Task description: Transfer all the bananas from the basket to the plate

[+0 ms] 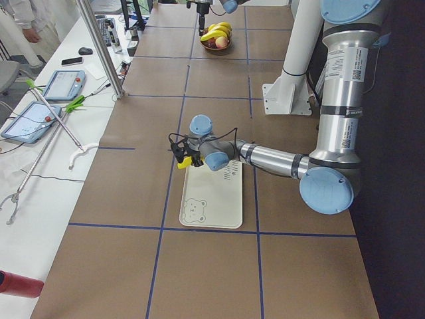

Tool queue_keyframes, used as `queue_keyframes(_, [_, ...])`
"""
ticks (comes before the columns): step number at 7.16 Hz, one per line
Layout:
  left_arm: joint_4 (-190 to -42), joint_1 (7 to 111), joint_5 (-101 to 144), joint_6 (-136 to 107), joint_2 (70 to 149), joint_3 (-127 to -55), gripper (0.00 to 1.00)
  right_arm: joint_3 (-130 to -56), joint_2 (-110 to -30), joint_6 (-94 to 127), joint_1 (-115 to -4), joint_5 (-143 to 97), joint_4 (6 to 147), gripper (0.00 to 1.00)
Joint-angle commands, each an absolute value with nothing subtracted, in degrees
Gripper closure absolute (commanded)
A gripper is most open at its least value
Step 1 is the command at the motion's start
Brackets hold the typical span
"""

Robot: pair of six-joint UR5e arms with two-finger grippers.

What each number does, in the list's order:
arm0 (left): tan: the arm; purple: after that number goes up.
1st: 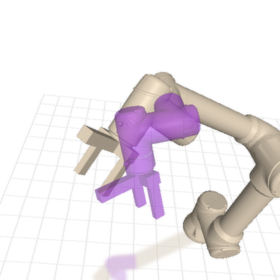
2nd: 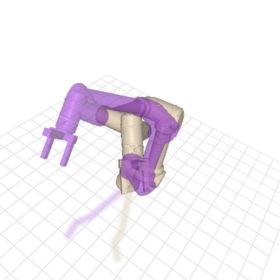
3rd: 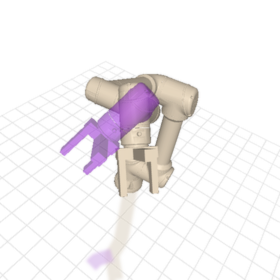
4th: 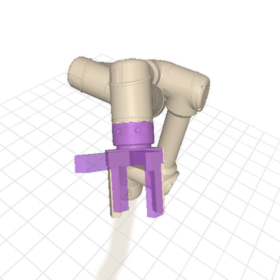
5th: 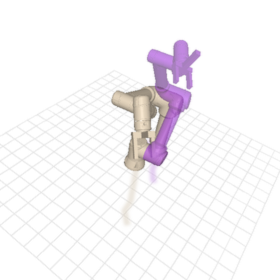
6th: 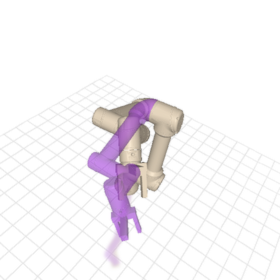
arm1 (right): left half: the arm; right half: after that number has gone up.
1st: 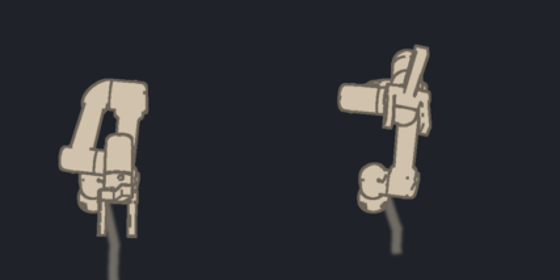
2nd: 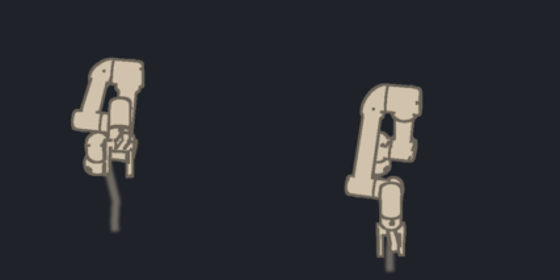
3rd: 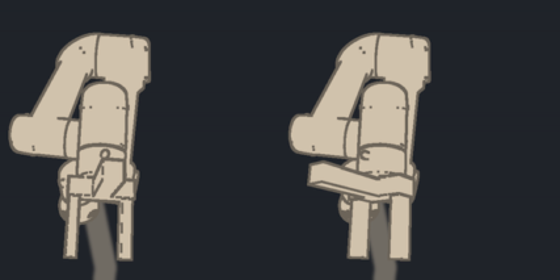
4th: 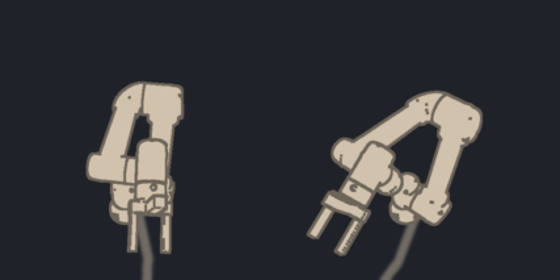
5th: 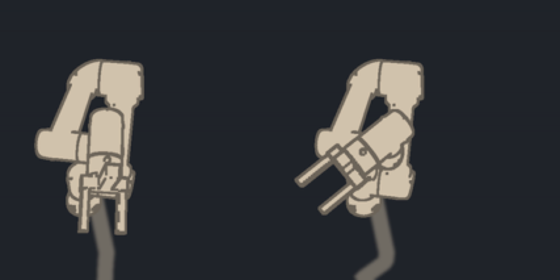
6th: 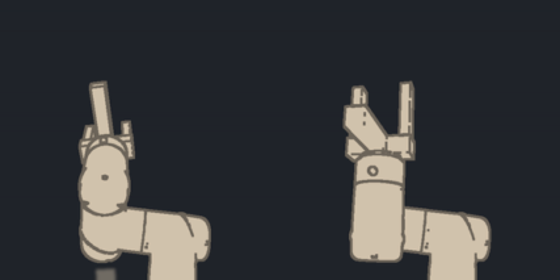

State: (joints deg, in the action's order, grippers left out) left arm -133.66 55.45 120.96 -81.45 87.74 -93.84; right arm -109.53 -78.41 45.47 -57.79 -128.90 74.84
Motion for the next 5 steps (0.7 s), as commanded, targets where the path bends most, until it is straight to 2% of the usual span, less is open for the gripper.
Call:
queue_keyframes(1, [-133.8, 58.0, 121.2, -69.8, 80.9, -93.3, 1.00, -110.3, -79.0, 36.3, -59.9, -128.4, 82.4, 0.01])
queue_keyframes(3, [-134.2, 59.9, 121.0, -69.8, 80.1, -87.7, 1.00, -112.9, -79.1, 33.1, -59.9, -127.5, 88.7, 0.01])
queue_keyframes(4, [-134.2, 61.0, 120.9, -70.3, 80.4, -86.5, 0.95, -113.4, -79.4, 33.0, -59.9, -127.5, 88.7, 0.01])
queue_keyframes(5, [-134.3, 61.2, 120.9, -70.0, 80.7, -86.5, 0.52, -113.7, -79.7, 33.0, -59.9, -127.5, 88.7, 0.01])
